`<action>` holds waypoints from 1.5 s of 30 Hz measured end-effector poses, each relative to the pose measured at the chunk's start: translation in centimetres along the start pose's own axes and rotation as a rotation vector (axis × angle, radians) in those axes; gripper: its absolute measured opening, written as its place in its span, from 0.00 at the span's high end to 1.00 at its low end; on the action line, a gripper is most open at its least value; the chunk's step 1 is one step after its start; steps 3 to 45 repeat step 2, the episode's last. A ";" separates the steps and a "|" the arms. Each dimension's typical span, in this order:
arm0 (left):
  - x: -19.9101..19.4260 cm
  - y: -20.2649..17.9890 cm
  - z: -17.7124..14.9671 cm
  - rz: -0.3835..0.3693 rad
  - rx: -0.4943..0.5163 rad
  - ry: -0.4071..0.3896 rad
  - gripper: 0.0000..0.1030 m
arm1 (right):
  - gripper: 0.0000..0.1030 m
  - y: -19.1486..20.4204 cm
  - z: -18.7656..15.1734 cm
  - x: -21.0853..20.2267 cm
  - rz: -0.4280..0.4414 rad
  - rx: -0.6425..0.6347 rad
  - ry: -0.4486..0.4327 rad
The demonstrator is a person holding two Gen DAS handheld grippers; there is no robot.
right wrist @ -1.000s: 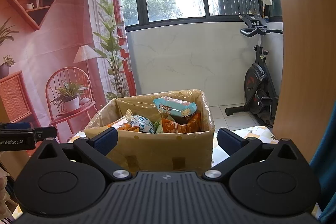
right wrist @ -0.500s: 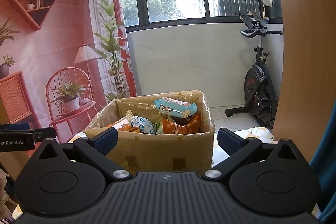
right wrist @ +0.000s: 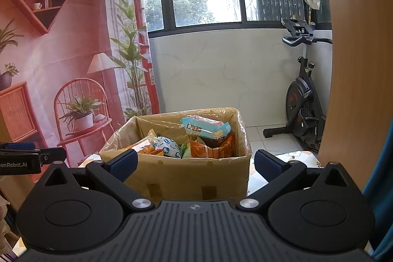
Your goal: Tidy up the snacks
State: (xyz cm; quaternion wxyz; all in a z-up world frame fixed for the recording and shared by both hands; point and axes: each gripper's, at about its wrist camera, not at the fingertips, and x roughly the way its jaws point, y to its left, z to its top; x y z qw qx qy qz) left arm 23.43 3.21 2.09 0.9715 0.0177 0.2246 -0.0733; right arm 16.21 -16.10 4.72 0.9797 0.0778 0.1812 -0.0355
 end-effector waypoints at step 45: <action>0.1 0.0 0.0 0.001 -0.001 0.003 0.11 | 0.00 0.0 0.0 0.0 0.000 0.002 0.001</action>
